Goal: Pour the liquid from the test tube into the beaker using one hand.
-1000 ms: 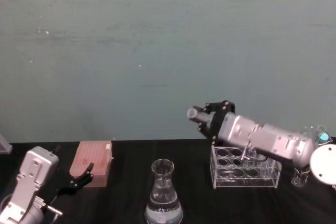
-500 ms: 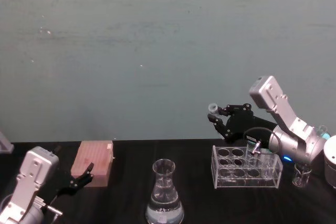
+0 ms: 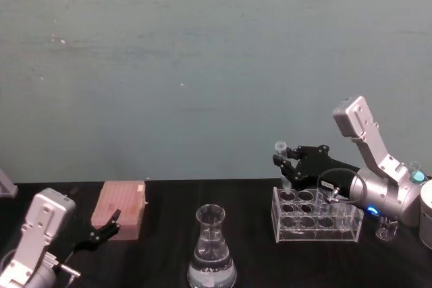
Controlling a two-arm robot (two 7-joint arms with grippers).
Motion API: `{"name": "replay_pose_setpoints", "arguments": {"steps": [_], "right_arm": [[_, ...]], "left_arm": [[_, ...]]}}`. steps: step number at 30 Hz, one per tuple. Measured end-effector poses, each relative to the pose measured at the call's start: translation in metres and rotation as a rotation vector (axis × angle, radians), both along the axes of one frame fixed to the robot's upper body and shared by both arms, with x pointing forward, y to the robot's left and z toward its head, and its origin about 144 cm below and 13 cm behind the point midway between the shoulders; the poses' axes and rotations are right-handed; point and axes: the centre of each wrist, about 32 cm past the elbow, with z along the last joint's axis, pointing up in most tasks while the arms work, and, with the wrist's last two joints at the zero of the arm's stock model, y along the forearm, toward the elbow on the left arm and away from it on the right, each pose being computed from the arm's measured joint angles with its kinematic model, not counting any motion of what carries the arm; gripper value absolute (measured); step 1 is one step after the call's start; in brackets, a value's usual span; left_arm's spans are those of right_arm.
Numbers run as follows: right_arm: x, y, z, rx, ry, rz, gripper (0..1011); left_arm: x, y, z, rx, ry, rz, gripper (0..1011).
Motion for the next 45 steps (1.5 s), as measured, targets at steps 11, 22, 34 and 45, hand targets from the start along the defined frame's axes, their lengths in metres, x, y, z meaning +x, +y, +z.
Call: {"name": "replay_pose_setpoints", "arguments": {"steps": [11, 22, 34, 45], "right_arm": [[-0.005, -0.002, -0.011, -0.004, 0.041, -0.005, 208], [-0.004, -0.004, -0.018, -0.014, 0.055, -0.007, 208], [-0.001, -0.004, -0.030, -0.018, 0.078, -0.003, 208], [0.002, -0.005, -0.042, -0.018, 0.094, -0.003, 208]], "left_arm": [[0.000, 0.000, 0.000, 0.000, 0.000, 0.000, 1000], [0.000, 0.000, 0.000, 0.000, 0.000, 0.000, 1000], [0.000, 0.000, 0.000, 0.000, 0.000, 0.000, 1000], [0.000, 0.000, 0.000, 0.000, 0.000, 0.000, 1000]]}}
